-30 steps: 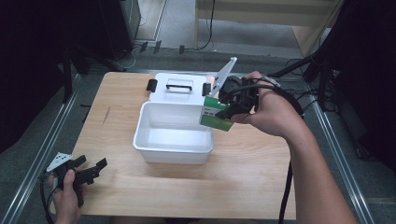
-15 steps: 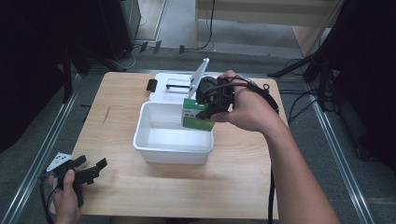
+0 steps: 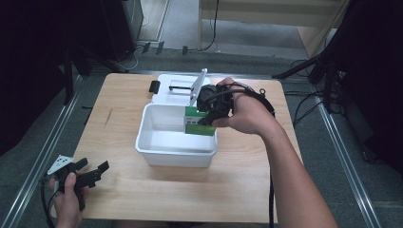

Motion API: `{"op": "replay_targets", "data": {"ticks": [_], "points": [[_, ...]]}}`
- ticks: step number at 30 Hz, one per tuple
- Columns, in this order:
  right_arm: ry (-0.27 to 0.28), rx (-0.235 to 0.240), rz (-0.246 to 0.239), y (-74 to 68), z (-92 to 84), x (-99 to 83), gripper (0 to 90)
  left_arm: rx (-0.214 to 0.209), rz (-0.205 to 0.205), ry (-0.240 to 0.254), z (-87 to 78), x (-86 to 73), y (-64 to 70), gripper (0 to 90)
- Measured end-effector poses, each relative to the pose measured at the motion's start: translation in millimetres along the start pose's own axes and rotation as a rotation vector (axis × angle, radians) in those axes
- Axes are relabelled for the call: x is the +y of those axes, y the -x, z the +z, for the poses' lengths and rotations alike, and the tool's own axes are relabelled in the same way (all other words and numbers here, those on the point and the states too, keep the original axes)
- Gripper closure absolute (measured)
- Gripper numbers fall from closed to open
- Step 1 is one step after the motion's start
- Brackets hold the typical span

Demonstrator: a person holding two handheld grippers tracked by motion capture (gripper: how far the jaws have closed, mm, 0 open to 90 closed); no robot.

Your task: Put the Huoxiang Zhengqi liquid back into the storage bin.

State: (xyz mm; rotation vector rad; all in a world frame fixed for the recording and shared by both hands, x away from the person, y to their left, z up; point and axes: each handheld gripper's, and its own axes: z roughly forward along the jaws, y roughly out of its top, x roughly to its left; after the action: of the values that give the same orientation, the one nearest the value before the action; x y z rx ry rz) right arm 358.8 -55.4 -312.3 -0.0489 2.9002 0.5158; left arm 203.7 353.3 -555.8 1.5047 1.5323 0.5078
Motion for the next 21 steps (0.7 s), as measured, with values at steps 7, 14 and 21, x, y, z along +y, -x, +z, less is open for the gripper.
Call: {"op": "replay_targets", "data": {"ticks": [7,14,21], "points": [[0.009,0.02,0.016,3.4,15.8,-6.5,64.3,0.0,0.0,0.001,0.0,0.0,0.1,4.5],[0.012,0.047,0.038,7.2,32.1,-11.9,64.2,-0.001,-0.001,0.001,0.0,0.0,0.0,4.5],[-0.01,0.059,0.046,10.3,47.9,-12.9,64.1,-0.003,-0.002,0.002,0.0,-0.1,-0.1,4.5]]}}
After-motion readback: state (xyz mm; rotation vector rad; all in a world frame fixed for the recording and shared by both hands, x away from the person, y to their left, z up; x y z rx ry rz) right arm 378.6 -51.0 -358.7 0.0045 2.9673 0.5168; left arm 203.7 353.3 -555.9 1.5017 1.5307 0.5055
